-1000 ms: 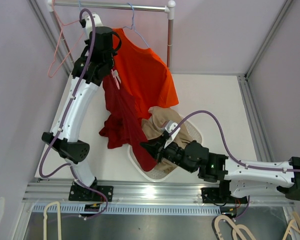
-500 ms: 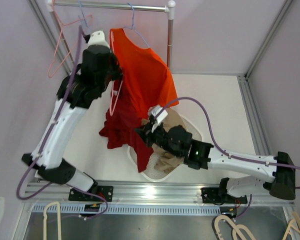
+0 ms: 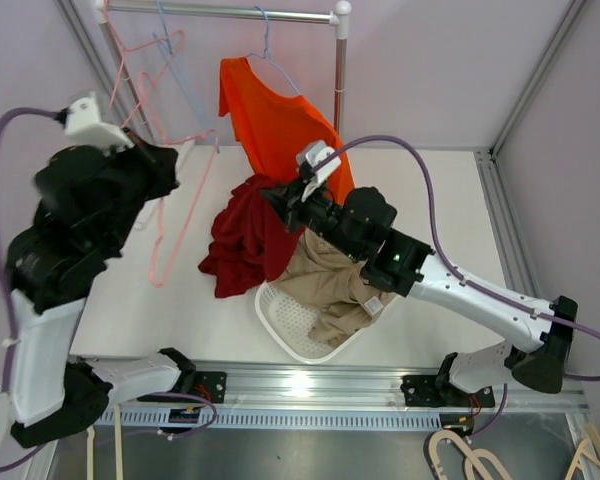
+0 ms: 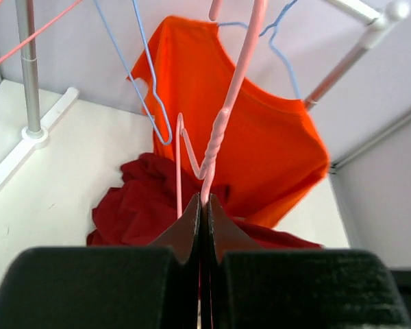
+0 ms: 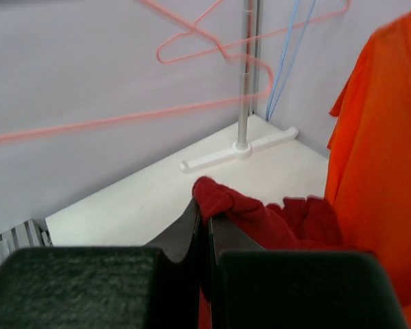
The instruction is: Remove the t-shirt from the hanger
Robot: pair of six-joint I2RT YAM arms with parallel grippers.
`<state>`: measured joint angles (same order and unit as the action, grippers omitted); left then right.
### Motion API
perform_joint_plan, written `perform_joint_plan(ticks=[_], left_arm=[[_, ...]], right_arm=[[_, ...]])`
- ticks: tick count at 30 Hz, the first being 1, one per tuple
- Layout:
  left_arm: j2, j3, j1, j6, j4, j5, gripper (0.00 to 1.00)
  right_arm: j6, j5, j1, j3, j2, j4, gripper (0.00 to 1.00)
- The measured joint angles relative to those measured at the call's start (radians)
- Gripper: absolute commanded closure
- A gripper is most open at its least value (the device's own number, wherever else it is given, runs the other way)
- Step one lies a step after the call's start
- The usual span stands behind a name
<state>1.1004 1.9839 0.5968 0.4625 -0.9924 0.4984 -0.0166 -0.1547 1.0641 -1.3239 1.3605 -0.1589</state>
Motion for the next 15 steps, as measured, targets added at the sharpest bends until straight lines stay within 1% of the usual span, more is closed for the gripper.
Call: perform_joint_plan(ticks=[3,7,12,15], left_arm=[[0.052,-0.069,-0.009,-0.002,0.052,0.018,0.99],[0.111,-0.167,-0.010,-0.016,0.113,0.017,0.99],[0.143,-0.135,-0.010,-0.042,0.147,0.028,0.99],[0.150,-0.083,-0.010,-0.054,0.160,0.048,0.99]], right_arm=[[0.060,0.006,0.006,-0.143,0.023,0.037,1.00],[0.158,0.005,0.025,-0.332,0.035,0.007,1.00],[0.286,0.012,0.034,-0.591,0.074,-0.059,1.00],[0.348,0.021,0.034,-0.696,0.098,-0.110,1.00]])
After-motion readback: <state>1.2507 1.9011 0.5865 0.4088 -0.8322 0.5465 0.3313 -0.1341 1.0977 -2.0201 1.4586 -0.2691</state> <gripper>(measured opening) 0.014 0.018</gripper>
